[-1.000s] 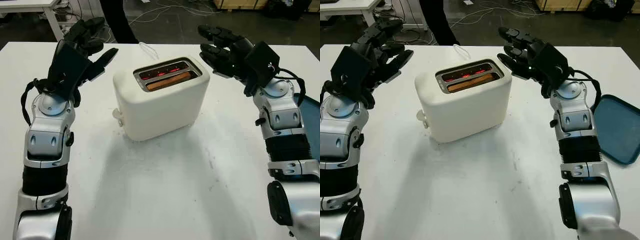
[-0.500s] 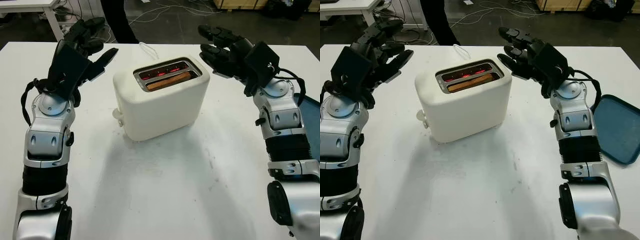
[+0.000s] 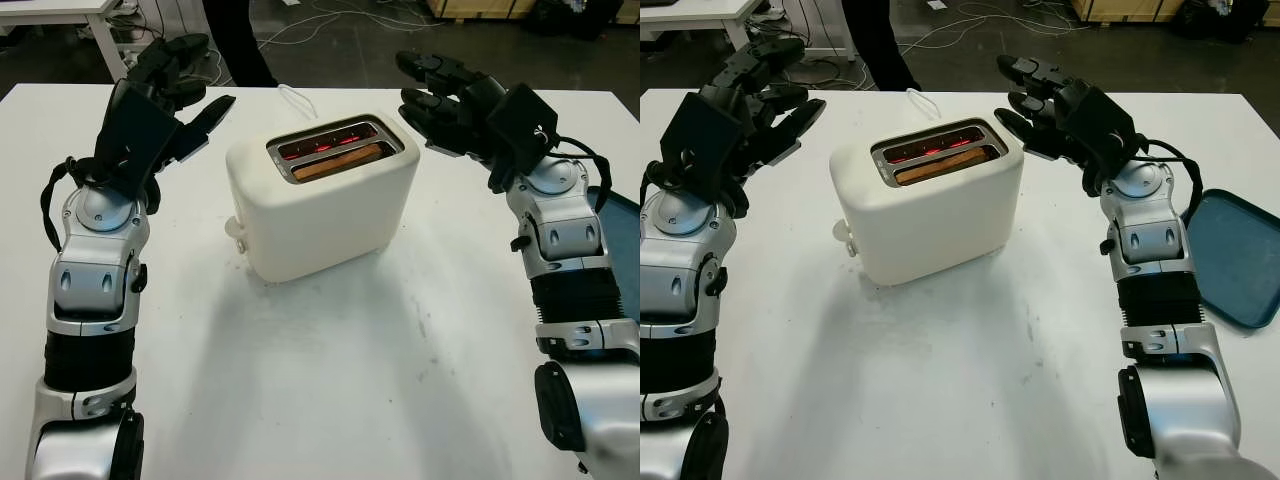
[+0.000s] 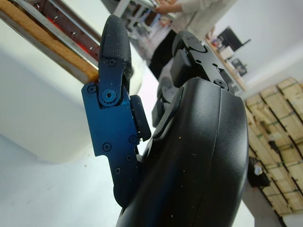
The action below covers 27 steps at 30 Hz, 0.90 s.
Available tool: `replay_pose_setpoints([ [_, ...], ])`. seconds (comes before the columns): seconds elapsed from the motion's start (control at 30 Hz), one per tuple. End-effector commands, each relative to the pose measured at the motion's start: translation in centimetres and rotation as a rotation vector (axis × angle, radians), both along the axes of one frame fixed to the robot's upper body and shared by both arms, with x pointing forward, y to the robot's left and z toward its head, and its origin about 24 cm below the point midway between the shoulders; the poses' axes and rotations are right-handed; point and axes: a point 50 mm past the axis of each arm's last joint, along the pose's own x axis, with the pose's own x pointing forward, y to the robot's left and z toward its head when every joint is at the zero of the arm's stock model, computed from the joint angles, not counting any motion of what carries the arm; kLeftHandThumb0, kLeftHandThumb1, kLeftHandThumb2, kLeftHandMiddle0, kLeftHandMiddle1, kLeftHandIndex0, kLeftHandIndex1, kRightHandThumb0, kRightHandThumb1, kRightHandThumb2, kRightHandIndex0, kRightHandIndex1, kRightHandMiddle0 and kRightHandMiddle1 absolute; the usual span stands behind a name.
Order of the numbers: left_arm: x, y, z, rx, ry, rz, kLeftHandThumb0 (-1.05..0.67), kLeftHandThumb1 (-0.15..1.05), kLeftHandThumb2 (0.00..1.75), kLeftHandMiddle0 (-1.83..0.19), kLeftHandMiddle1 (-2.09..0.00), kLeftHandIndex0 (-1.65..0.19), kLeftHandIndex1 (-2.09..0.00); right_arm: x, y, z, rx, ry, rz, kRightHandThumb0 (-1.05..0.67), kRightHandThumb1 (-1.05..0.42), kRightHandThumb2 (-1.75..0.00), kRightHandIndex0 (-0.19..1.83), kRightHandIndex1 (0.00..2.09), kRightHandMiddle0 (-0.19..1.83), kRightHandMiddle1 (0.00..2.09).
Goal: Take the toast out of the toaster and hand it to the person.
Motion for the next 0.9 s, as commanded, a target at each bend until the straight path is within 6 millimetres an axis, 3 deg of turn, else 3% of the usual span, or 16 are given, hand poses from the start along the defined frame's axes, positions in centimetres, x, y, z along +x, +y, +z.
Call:
replay_pose_setpoints([
  [0.0,-0.23,0.34,-0.14,-0.006,0.011,0.018,-0.61,0.92,0.14,0.00,-0.88,-0.15,-0.47,0.05,0.17,0.63,0.018,-0.018,0.011,-0.65,-0.92,-0.40,0.23,0.02,0.25,0.00],
  [0.33,-0.62,0.68,-0.43,-0.052,0.040,0.045,-0.56,0.92,0.14,0.00,-0.73,-0.13,-0.45,0.05,-0.28,0.52,0.022,-0.020,-0.005,-0.66,-0.92,-0.39,0.21,0.01,0.25,0.01],
  [0.87,-0.90,0.62,-0.64,-0.055,0.061,0.047,-0.55,0.92,0.17,0.00,-0.73,-0.14,-0.42,-0.24,-0.59,0.62,0.007,-0.007,-0.034,-0.63,-0.92,-0.42,0.21,0.01,0.24,0.00],
])
